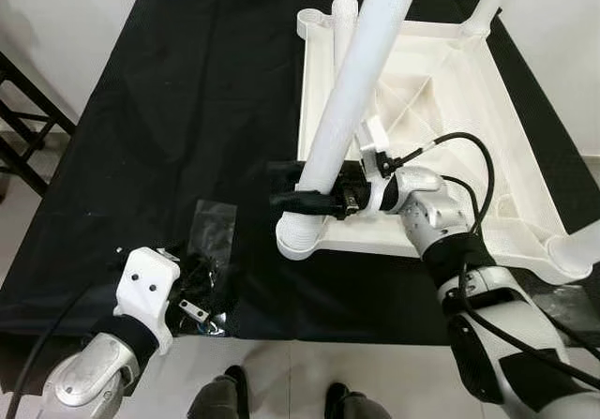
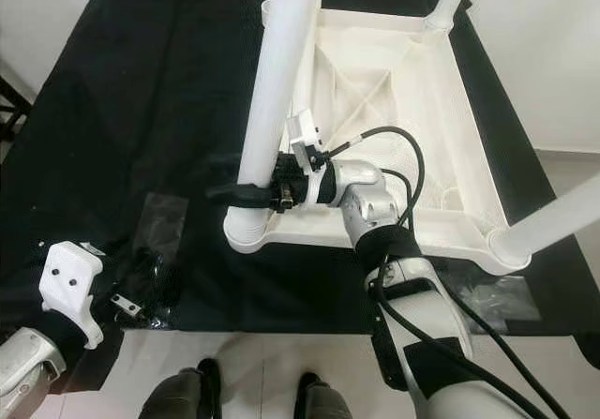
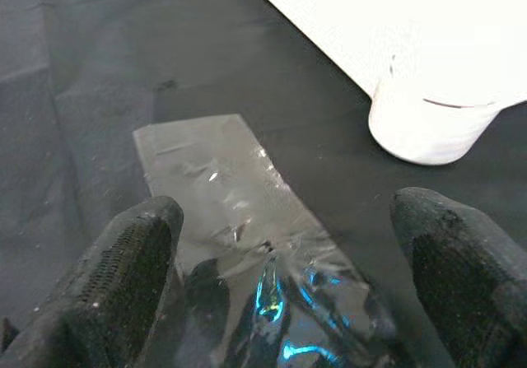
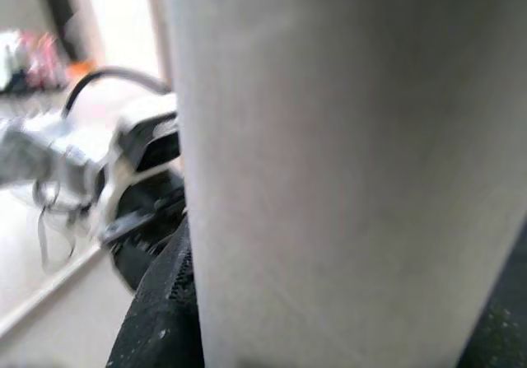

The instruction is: Building children table

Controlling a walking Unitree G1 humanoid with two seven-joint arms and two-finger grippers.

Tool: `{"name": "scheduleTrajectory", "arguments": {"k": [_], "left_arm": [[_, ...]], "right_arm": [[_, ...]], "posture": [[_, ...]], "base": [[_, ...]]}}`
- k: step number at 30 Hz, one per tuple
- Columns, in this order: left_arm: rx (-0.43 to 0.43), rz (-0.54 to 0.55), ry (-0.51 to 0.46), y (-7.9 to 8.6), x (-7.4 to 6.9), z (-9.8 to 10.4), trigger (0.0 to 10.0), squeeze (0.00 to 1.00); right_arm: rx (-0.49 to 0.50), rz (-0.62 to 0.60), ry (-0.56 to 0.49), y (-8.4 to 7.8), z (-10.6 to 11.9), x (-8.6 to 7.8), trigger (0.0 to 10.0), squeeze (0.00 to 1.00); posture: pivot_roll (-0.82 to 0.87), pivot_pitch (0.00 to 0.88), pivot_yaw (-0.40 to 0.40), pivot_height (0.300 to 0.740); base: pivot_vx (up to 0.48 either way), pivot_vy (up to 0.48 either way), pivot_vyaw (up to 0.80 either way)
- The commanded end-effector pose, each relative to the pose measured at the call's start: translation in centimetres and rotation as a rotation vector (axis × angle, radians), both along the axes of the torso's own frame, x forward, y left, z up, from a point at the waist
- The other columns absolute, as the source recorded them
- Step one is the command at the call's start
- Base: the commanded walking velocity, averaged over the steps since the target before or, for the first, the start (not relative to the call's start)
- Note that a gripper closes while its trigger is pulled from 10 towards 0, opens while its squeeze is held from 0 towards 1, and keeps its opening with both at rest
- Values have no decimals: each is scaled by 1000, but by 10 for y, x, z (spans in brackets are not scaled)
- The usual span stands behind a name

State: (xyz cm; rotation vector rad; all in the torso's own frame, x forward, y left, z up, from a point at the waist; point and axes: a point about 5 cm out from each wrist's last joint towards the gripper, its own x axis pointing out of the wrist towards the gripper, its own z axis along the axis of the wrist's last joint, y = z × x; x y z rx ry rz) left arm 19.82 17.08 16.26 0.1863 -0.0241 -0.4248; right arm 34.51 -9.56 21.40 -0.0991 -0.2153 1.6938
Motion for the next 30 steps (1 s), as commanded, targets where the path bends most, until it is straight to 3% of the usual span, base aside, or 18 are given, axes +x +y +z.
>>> {"name": "scheduleTrajectory", "arguments": {"k": [1, 8, 20, 26, 30], "left_arm": [[7, -9, 18, -1, -3, -2, 10000, 0], [11, -13, 19, 0, -5, -2, 10000, 0], [49, 6, 25, 11, -16, 3, 10000, 0], [105, 67, 38, 29, -36, 12, 10000, 0], [112, 76, 39, 30, -40, 13, 10000, 0]], "right_arm": [[-294, -47, 118, -23, -61, -10, 10000, 0], [-395, 33, 33, -22, -56, -12, 10000, 0], [-344, 78, 40, -8, -36, -6, 10000, 0], [-289, 145, -2, 12, -18, -6, 10000, 0], [-279, 157, -1, 14, -16, -7, 10000, 0]], "posture": [[193, 291, -46, 740], [200, 290, -47, 740], [262, 304, -55, 740], [354, 341, -67, 740], [359, 343, -67, 740]], "base": [[0, 0, 0], [0, 0, 0], [0, 0, 0], [0, 0, 0], [0, 0, 0]]}}
